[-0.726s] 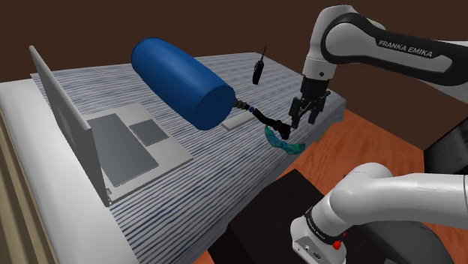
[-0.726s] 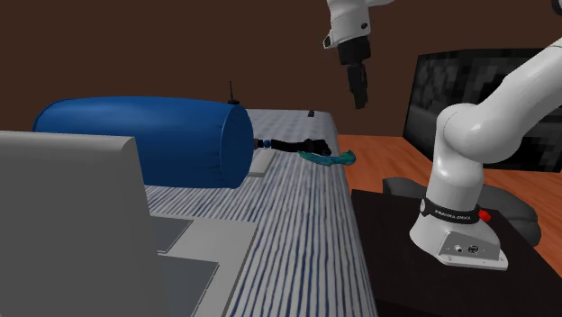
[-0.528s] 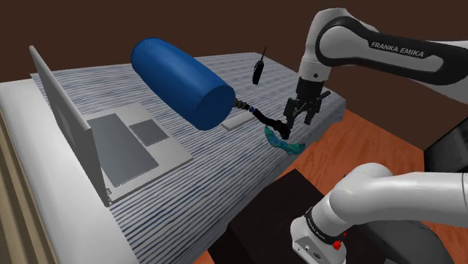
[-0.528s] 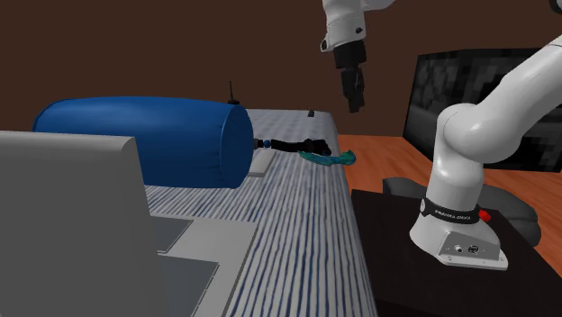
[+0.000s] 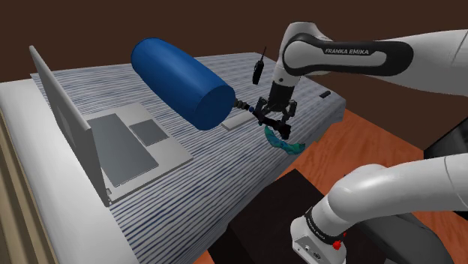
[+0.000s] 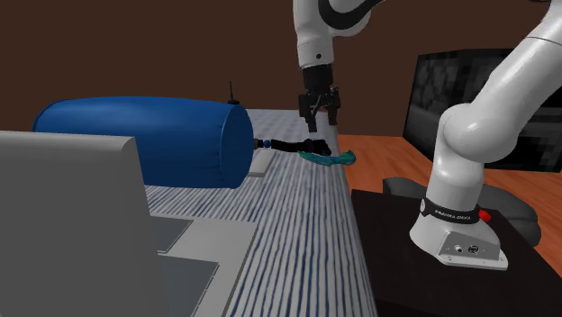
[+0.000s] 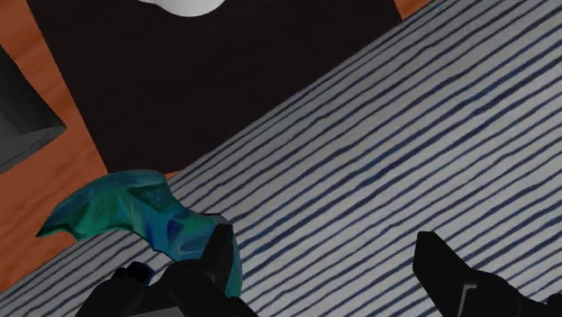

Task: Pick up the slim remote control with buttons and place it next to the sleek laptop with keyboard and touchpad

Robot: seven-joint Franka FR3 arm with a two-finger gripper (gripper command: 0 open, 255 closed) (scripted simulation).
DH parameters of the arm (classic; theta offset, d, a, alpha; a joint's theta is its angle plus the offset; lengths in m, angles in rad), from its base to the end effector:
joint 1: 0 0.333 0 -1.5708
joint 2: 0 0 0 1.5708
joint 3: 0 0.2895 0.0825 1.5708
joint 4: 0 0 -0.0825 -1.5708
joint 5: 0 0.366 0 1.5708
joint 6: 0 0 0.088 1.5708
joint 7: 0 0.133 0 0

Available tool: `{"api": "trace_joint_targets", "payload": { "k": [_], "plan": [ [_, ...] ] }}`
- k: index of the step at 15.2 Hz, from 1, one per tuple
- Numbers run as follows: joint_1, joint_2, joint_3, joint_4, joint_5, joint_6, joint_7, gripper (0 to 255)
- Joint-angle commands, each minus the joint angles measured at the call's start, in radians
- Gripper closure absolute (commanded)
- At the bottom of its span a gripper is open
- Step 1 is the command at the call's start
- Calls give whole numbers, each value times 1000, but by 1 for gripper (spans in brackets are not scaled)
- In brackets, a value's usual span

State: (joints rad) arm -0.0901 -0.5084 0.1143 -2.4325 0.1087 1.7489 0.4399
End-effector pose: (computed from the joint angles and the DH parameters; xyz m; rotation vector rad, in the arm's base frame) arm 0.3669 0.0215 0.4293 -3.0360 0.7169 0.2870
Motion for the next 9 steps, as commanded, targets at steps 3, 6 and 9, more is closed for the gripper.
{"api": "trace_joint_targets", "payload": {
  "k": [3, 6, 9],
  "plan": [
    [-32, 123, 43, 32, 15, 137, 169, 0],
    [-59, 222, 65, 71, 8, 229, 289, 0],
    [-84, 321, 79, 119, -11, 312, 410, 0]
  ]
}}
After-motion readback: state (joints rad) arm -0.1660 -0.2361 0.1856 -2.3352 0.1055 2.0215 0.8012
